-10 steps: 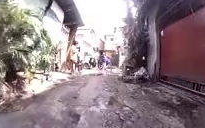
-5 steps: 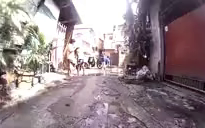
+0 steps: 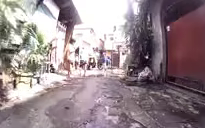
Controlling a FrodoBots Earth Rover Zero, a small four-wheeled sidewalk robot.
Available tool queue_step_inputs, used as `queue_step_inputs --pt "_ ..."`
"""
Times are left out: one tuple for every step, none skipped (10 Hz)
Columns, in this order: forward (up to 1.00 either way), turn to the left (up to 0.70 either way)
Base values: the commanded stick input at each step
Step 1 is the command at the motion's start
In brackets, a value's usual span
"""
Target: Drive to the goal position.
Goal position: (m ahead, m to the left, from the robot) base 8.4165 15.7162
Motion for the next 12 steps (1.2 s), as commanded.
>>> queue_step_inputs --pt "0.7 0.0" --pt "0.7 0.0" --pt "0.7 0.0" --pt "0.7 0.0" --pt "0.7 0.0" --pt "0.19 0.0" --pt "0.0 0.0" --pt "0.0 0.0" --pt "0.0 0.0" --pt "0.0 0.0" --pt "0.0 0.0" --pt "0.0 0.0"
